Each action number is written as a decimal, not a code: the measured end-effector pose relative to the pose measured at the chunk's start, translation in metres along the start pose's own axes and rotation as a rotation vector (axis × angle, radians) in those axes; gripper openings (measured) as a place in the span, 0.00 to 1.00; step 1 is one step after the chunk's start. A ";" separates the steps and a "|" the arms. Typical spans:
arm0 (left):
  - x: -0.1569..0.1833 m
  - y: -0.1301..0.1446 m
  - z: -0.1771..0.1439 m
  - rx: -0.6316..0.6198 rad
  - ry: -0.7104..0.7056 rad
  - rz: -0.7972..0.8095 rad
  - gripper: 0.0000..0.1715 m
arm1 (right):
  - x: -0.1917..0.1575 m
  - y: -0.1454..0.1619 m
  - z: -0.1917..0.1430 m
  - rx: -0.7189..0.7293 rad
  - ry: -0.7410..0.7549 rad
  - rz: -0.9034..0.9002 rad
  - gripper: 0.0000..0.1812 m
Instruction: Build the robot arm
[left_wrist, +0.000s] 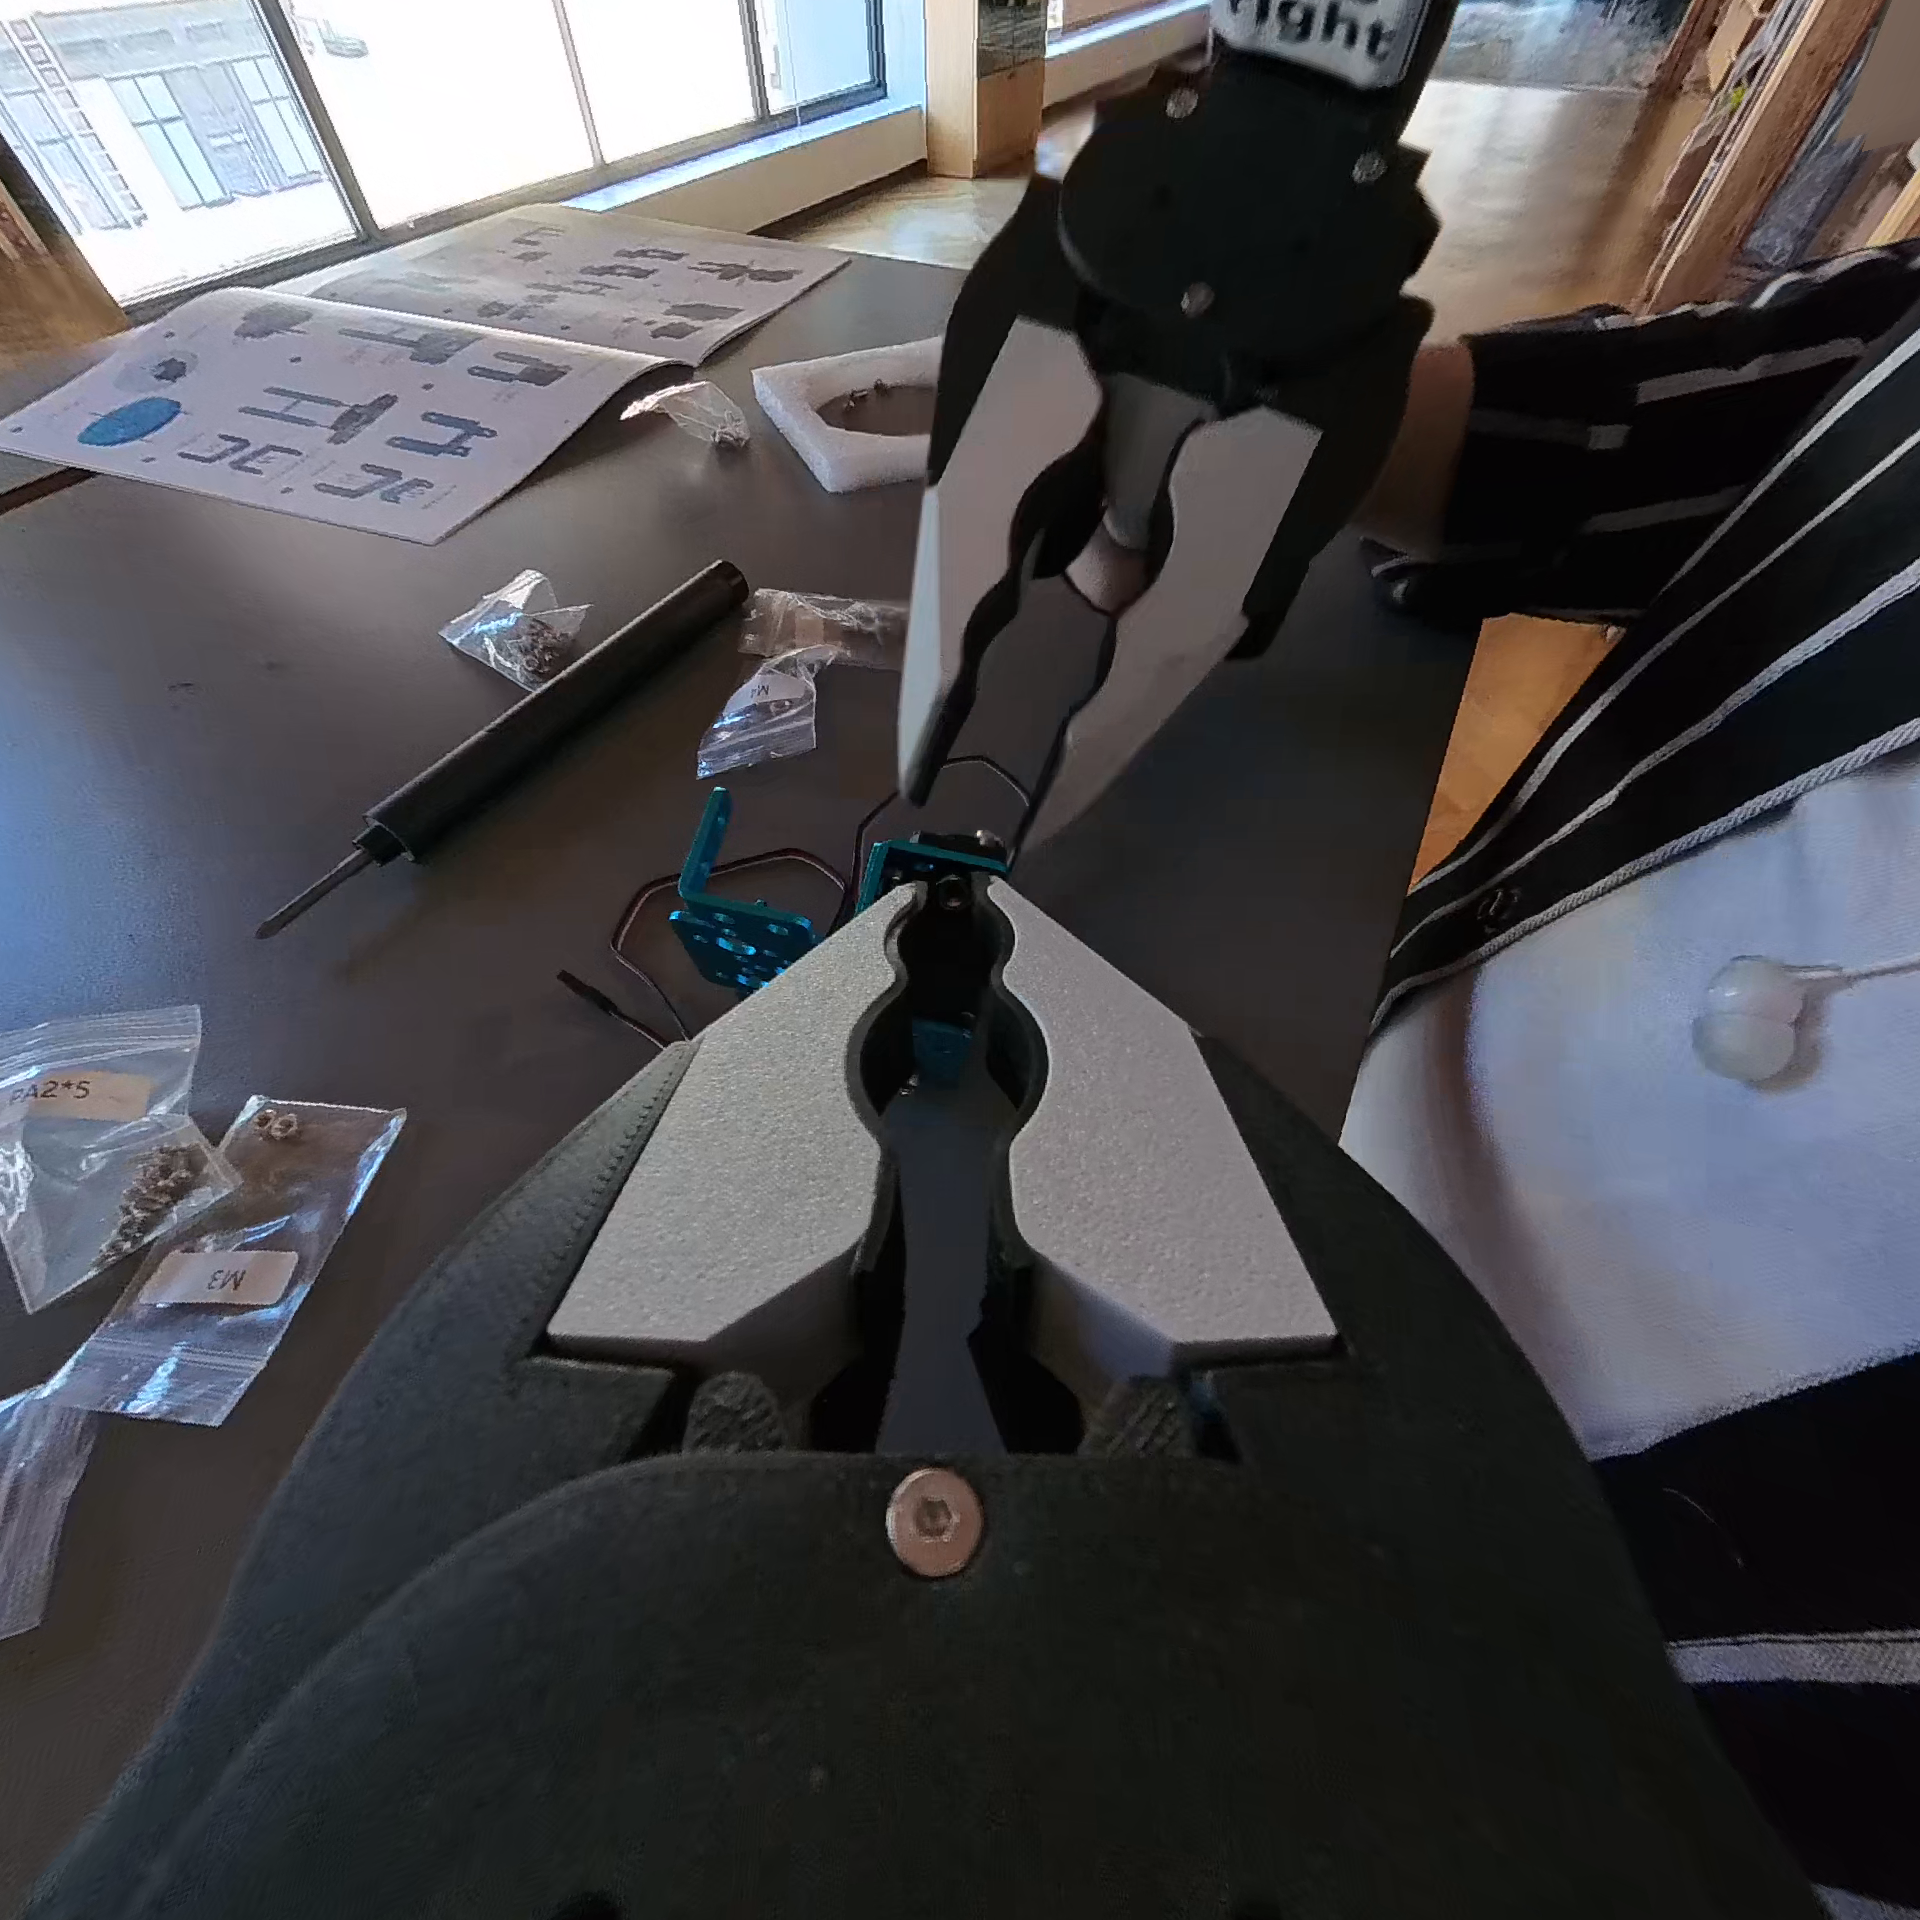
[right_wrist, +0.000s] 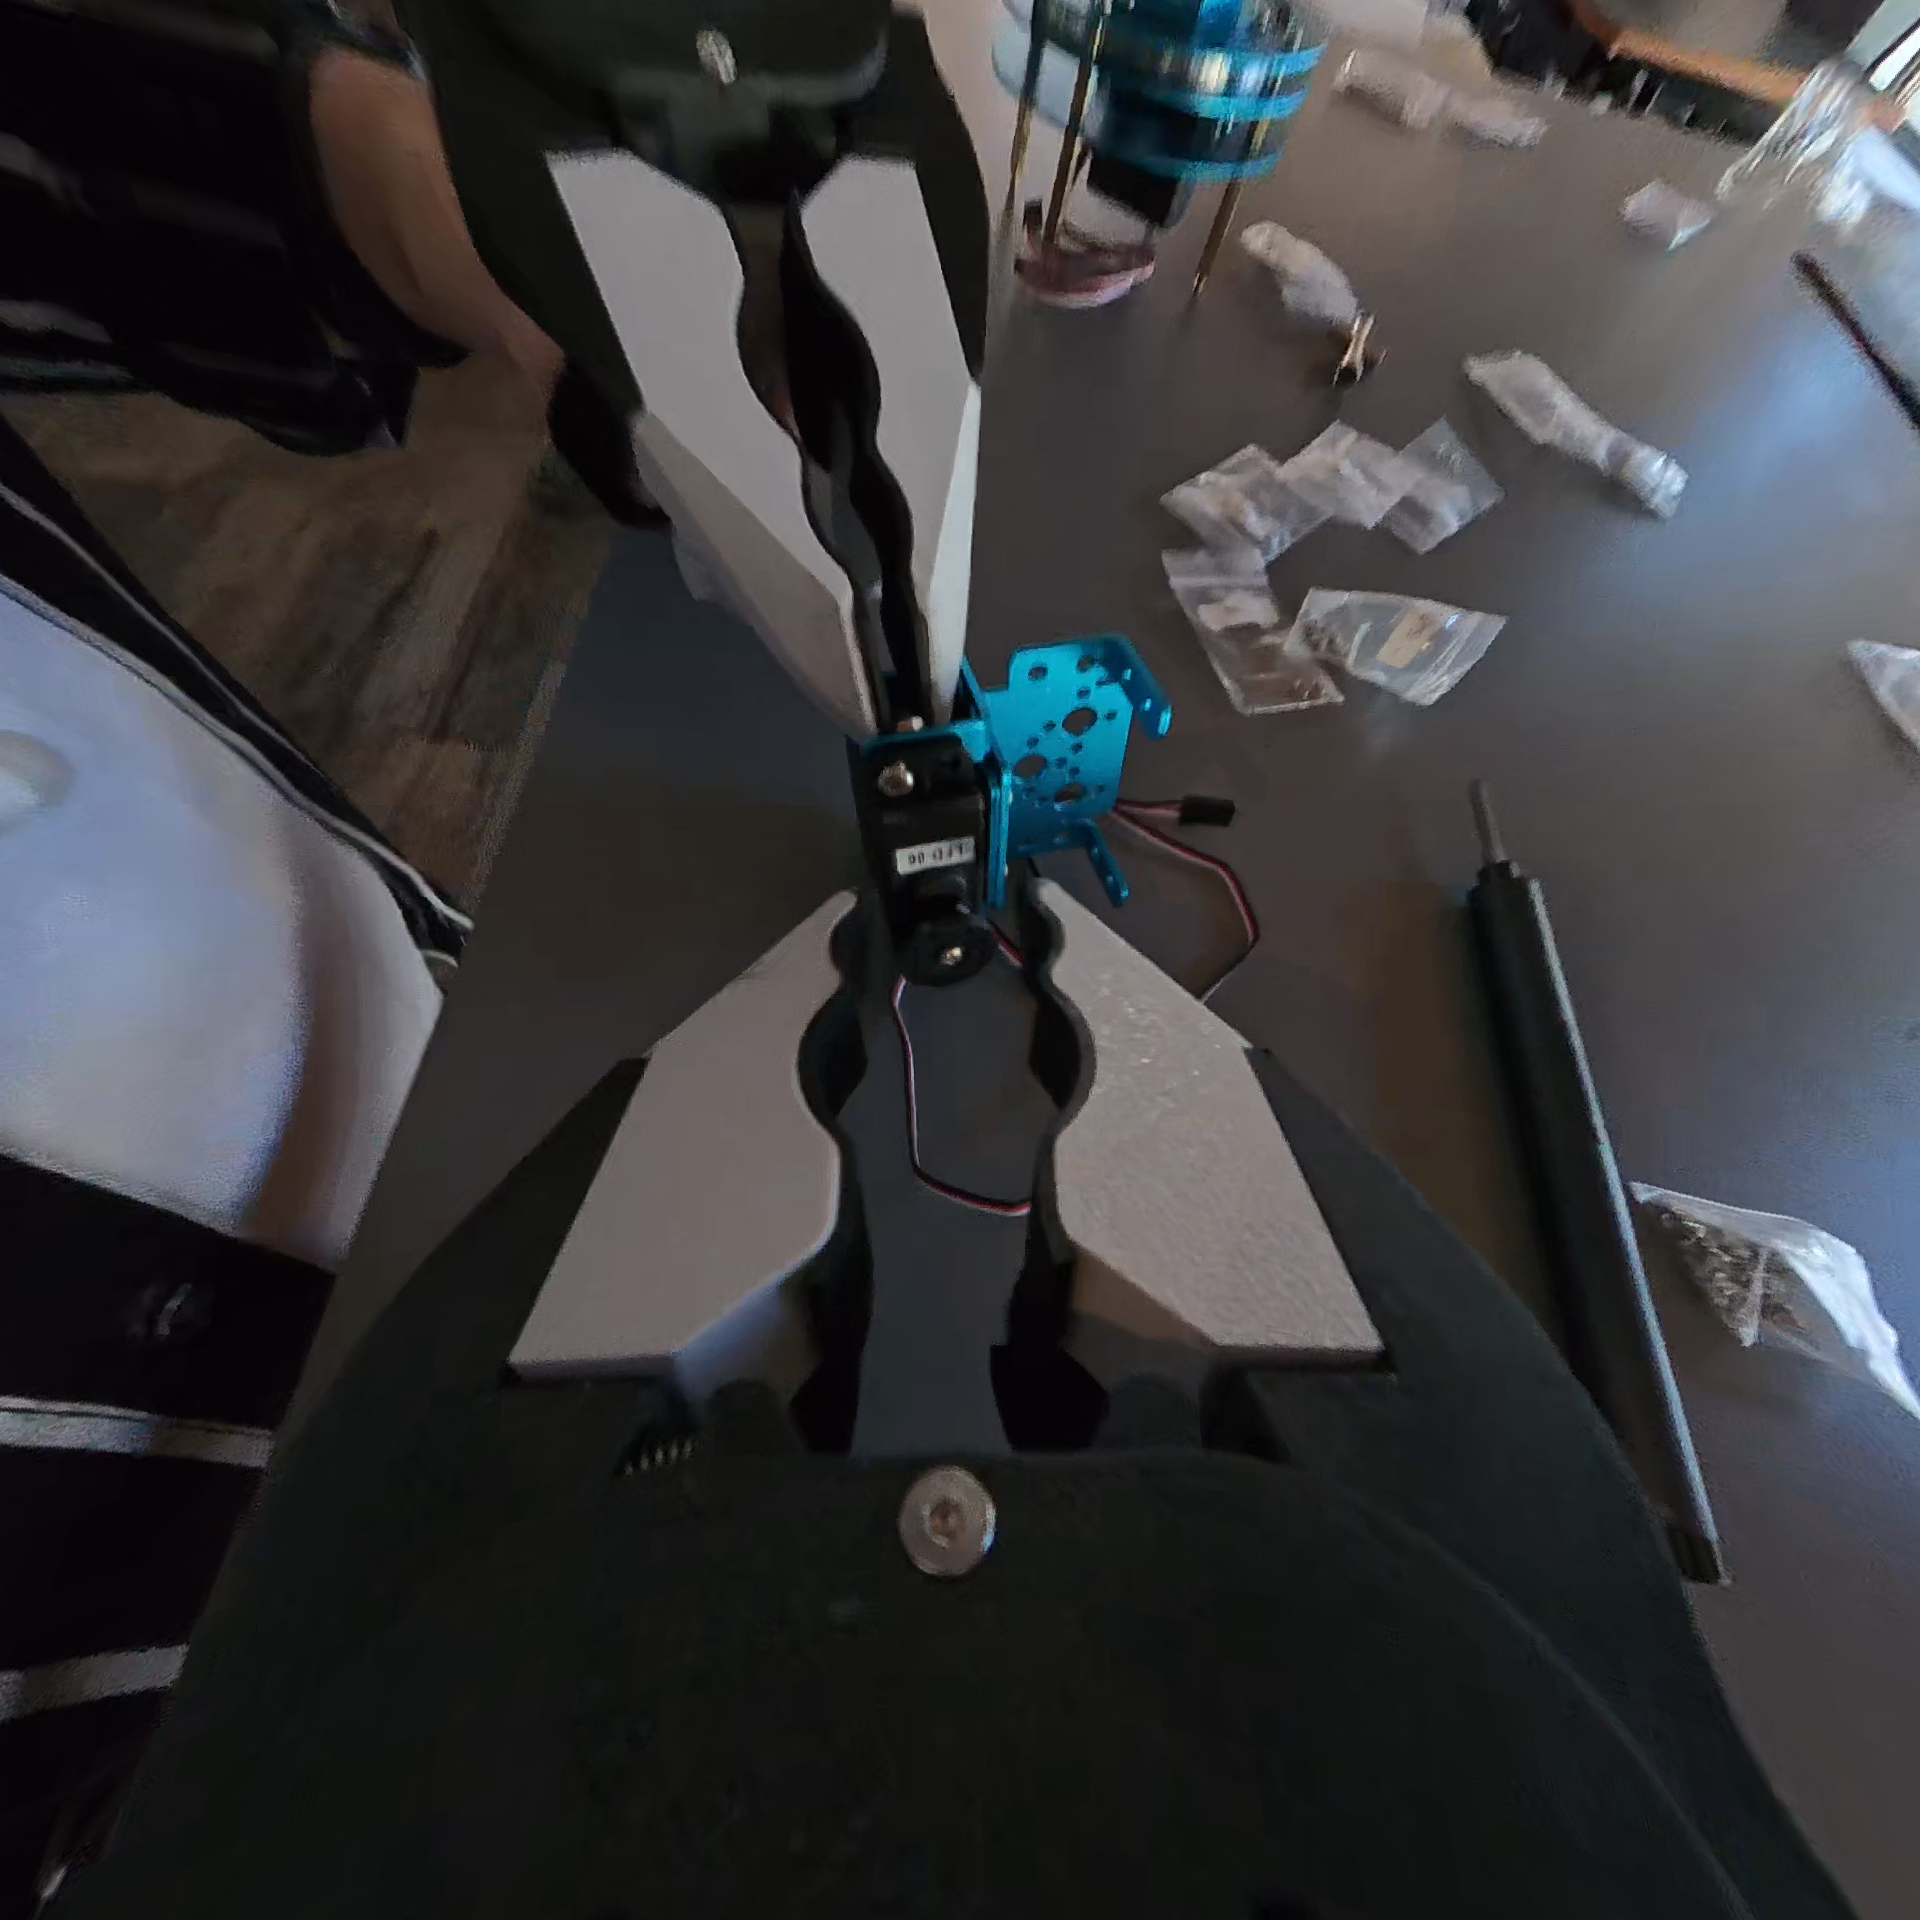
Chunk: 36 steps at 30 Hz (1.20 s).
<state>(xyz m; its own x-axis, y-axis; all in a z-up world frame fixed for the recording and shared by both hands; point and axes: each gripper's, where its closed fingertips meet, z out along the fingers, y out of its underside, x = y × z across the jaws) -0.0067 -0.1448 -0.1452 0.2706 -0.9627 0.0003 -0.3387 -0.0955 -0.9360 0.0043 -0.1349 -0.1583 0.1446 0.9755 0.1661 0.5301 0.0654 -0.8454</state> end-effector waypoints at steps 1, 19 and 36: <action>0.000 0.000 0.000 0.000 0.001 0.002 0.03 | -0.001 -0.007 -0.005 0.034 0.007 0.000 0.10; 0.001 0.004 -0.006 -0.008 0.011 0.008 0.03 | -0.008 -0.022 0.007 0.074 -0.068 0.051 0.00; 0.006 0.006 -0.007 -0.022 0.069 0.038 0.03 | -0.004 -0.023 0.009 0.048 -0.077 0.047 0.05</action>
<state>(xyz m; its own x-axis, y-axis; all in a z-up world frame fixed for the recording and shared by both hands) -0.0139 -0.1529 -0.1485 0.1952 -0.9807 -0.0100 -0.3674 -0.0637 -0.9279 -0.0161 -0.1386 -0.1444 0.1027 0.9908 0.0882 0.4834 0.0278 -0.8749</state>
